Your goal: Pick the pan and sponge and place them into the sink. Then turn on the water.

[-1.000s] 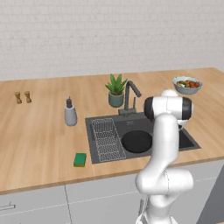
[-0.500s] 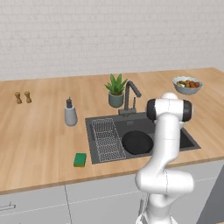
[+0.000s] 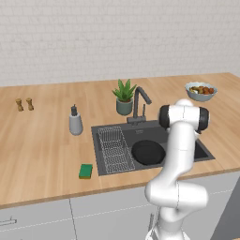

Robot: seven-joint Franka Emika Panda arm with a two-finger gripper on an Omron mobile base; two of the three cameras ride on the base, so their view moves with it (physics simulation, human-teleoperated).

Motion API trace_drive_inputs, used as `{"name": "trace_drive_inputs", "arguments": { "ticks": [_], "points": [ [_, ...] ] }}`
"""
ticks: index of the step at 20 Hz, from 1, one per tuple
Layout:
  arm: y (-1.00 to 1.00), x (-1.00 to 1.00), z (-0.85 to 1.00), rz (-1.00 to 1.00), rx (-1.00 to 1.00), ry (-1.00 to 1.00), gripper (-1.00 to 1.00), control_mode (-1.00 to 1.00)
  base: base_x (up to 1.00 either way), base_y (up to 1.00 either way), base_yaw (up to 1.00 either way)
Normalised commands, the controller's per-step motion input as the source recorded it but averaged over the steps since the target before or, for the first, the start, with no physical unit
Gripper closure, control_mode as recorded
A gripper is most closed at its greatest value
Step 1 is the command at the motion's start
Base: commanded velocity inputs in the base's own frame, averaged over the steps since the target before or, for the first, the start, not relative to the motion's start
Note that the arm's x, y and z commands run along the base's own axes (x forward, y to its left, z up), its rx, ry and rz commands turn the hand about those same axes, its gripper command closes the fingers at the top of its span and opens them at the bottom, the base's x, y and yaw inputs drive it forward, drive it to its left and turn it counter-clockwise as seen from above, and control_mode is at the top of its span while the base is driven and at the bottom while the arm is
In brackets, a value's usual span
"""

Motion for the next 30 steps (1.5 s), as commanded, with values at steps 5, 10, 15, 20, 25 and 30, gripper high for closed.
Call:
{"name": "trace_drive_inputs", "arguments": {
  "ticks": [5, 10, 15, 20, 25, 30],
  "points": [
    [0.00, 0.00, 0.40, 0.00, 0.00, -0.04, -1.00, -1.00, 0.00, 0.00, 0.00],
    [0.00, 0.00, 0.92, 0.00, 0.00, -0.01, -1.00, -1.00, 0.00, 0.00, 0.00],
    [-0.01, 0.00, 1.00, 0.00, 0.00, 0.00, -1.00, -1.00, 0.00, 0.00, 0.00],
    [-0.06, -0.30, 0.98, 0.00, 0.00, -0.10, -1.00, -1.00, 0.00, 0.00, 0.00],
    [-0.09, -0.36, 0.94, 0.00, 0.00, -0.11, -1.00, -1.00, 0.00, 0.00, 0.00],
    [-0.01, -0.65, 0.88, 0.01, -0.01, -0.19, -1.00, -1.00, 0.00, 0.00, 0.00]
  ]
}}
